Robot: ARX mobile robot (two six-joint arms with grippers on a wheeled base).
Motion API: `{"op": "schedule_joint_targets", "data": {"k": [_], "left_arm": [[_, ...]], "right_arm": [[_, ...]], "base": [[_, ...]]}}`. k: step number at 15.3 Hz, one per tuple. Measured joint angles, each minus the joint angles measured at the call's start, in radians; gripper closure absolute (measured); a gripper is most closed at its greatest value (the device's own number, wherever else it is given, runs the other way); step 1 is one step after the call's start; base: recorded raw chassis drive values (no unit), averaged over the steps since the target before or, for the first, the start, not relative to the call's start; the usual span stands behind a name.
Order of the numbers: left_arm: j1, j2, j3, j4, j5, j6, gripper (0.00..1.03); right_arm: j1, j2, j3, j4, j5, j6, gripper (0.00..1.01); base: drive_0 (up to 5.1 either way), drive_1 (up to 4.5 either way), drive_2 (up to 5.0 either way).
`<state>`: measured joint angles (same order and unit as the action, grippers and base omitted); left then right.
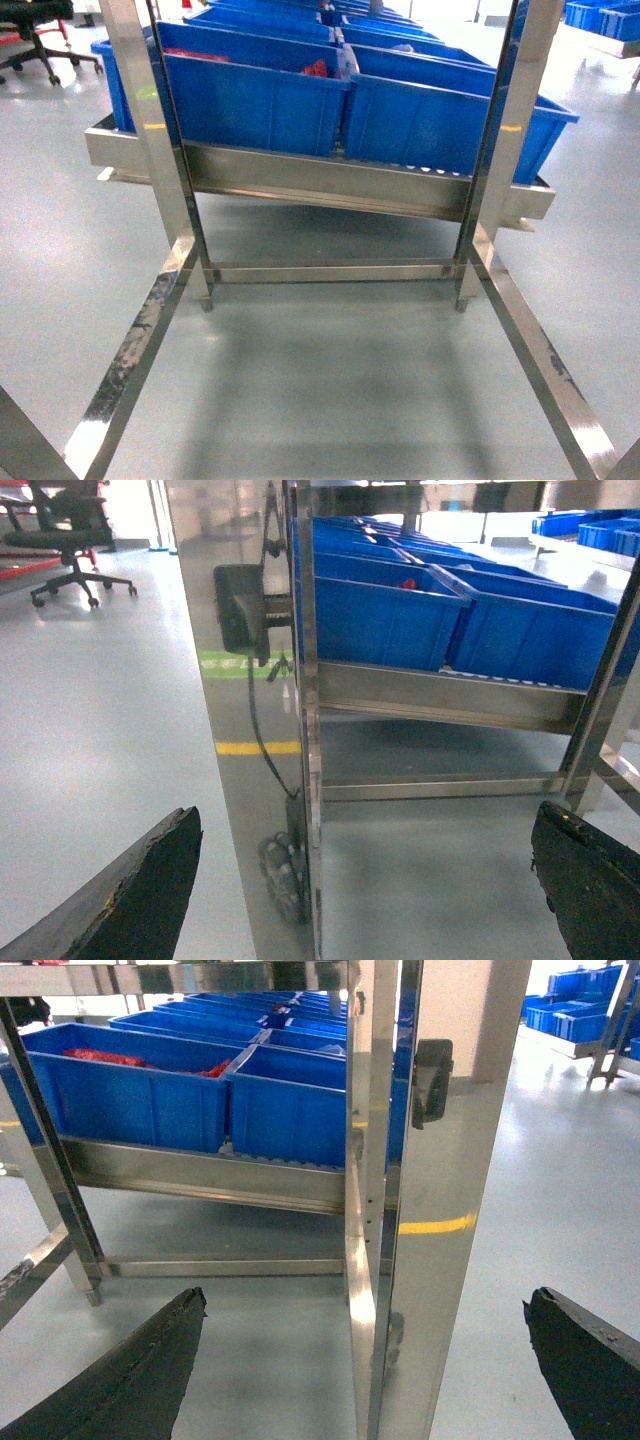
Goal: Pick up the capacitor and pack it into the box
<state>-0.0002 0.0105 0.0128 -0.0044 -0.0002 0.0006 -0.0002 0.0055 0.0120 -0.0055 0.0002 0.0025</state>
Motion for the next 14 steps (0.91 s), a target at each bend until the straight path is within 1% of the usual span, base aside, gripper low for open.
{"op": "schedule_joint_targets", "data": {"k": [14], "left_arm": [[0.000, 0.000, 0.000, 0.000, 0.000, 0.000, 0.05]], "right_arm": [[0.000, 0.000, 0.000, 0.000, 0.000, 0.000, 0.03]], "base": [[0.0, 0.00, 0.0]]}}
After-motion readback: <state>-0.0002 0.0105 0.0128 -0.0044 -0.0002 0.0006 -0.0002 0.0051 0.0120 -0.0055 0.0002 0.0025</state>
